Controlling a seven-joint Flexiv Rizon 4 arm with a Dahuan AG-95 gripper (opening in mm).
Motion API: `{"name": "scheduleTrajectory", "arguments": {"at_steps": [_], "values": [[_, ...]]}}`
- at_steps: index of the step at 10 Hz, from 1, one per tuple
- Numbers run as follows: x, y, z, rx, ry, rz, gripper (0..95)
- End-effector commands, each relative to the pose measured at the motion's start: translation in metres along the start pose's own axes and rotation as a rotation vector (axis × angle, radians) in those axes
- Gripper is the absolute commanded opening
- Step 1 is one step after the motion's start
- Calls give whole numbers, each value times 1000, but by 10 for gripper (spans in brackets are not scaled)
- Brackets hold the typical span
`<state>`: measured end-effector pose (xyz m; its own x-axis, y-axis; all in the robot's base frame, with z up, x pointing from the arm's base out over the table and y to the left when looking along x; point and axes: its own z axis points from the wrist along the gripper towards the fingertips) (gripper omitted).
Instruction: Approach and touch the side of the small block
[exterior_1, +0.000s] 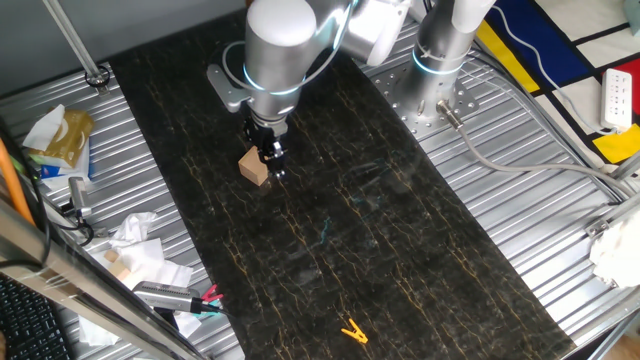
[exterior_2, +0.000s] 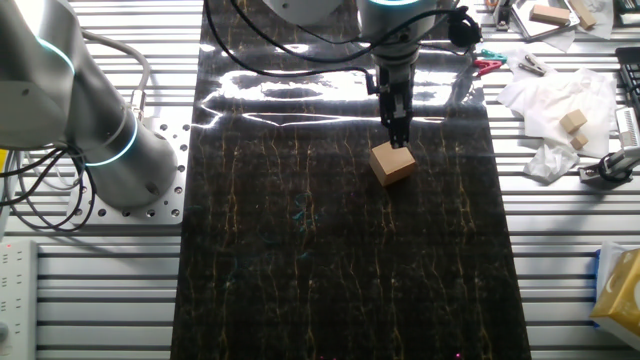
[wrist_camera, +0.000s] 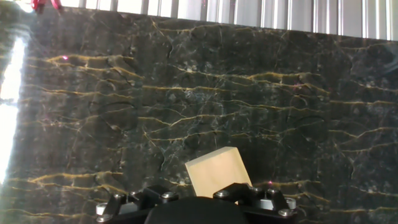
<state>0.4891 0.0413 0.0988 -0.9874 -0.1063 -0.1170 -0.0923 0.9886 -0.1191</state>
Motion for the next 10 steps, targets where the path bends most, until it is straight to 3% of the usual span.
{"name": "scheduleTrajectory", "arguments": {"at_steps": [1,6,7,10], "values": [[0,0,4,-2,-3,6,760],[0,1,9,-3,14,17,760],[1,1,10,-4,15,22,570],[1,1,13,-8,13,26,570]]}}
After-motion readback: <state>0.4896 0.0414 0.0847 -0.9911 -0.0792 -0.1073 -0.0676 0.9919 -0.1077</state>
